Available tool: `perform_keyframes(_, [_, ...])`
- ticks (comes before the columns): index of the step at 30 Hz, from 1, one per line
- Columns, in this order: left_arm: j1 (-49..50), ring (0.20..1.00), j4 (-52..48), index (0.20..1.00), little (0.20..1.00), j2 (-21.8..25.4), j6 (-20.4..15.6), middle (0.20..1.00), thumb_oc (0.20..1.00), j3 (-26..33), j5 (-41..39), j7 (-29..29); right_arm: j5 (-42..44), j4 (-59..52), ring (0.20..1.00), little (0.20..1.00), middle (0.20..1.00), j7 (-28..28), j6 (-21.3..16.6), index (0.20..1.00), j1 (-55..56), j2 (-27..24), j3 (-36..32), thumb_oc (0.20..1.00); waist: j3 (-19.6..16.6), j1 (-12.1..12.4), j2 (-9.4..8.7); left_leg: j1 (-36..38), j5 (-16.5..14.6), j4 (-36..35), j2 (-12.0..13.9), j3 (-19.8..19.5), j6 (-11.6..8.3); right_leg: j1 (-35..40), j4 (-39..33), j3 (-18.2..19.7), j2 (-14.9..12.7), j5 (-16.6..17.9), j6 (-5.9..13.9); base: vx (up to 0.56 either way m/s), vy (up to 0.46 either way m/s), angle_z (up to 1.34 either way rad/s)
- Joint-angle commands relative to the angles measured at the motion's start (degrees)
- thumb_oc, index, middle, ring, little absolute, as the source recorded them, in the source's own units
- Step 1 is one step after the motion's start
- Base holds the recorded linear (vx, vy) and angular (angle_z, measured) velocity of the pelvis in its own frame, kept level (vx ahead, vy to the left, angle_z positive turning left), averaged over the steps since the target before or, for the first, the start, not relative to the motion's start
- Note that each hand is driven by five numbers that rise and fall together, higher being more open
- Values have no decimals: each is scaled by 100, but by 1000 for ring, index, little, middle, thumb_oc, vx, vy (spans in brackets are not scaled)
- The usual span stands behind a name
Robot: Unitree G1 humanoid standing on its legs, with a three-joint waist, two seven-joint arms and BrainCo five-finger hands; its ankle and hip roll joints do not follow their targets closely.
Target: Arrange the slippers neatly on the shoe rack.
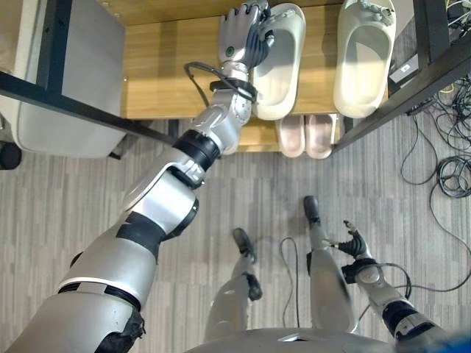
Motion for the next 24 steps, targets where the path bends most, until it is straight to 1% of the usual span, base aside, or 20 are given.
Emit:
perform_keyframes(1, [-964, 200, 580, 200, 200, -152, -123, 200, 200, 133, -15, 194, 191, 68, 1000, 1000, 1000, -51, -109, 1000, -220, -147, 80, 1000, 159, -17, 1, 170, -263, 29, 145, -582, -310, 31, 431, 26, -34, -573, 425, 11, -11, -8])
perform_keyframes(3, [-1026, 200, 569, 200, 200, -186, -119, 200, 200, 93, 35, 298, 190, 71, 1000, 1000, 1000, -54, -132, 1000, -250, -163, 113, 1000, 154, -44, -3, 183, -265, 29, 153, -561, -314, 5, 451, 45, -20, -583, 420, 15, -12, -9])
perform_keyframes(5, [-1176, 200, 642, 200, 200, -110, -10, 200, 200, -66, 338, 466, 173, 111, 1000, 1000, 1000, -79, -199, 1000, -305, -218, 171, 1000, 158, -108, -13, 173, -273, 29, 175, -534, -328, -54, 468, 98, 5, -584, 423, 9, -13, -13])
perform_keyframes(9, [-1326, 200, 794, 200, 200, -19, 77, 200, 200, -172, 430, 506, 172, 179, 1000, 1000, 1000, -114, -235, 1000, -337, -259, 173, 1000, 155, -159, -14, 167, -280, 29, 201, -473, -329, -134, 526, 137, 38, -603, 420, 6, -3, -7])
perform_keyframes(11, [-1397, 200, 892, 200, 200, -13, 175, 200, 200, -291, 638, 510, 167, 269, 1000, 1000, 1000, -130, -270, 1000, -345, -254, 193, 1000, 133, -182, -2, 174, -289, 29, 218, -455, -325, -171, 551, 150, 58, -605, 421, 21, -8, -12])
perform_keyframes(17, [-1480, 200, 1152, 200, 200, 11, 302, 200, 200, -424, 800, 496, 195, 377, 1000, 1000, 1000, -161, -324, 1000, -353, -246, 194, 1000, 76, -179, 3, 147, -289, 29, 233, -459, -326, -188, 507, 137, 73, -579, 424, 6, 0, -4])
perform_keyframes(18, [-1526, 1000, 1292, 1000, 1000, 56, 341, 1000, 1000, -459, 780, 507, 223, 415, 1000, 1000, 1000, -163, -361, 1000, -348, -235, 200, 1000, 38, -167, -6, 131, -280, 29, 242, -476, -332, -188, 489, 105, 82, -565, 422, 0, 0, 0])
perform_keyframes(20, [-1510, 1000, 1358, 1000, 1000, 50, 340, 1000, 1000, -404, 701, 511, 244, 419, 1000, 1000, 1000, -154, -377, 1000, -344, -239, 202, 1000, 11, -167, -13, 123, -279, 29, 242, -488, -335, -183, 471, 91, 83, -557, 421, 0, 0, 0])
perform_keyframes(24, [-1260, 1000, 1384, 1000, 1000, -2, 188, 1000, 1000, -105, 212, 543, 284, 453, 1000, 1000, 1000, -102, -343, 1000, -291, -173, 203, 1000, -51, -132, -48, 146, -281, 29, 243, -520, -337, -111, 457, 28, 80, -570, 417, 0, 0, 0])
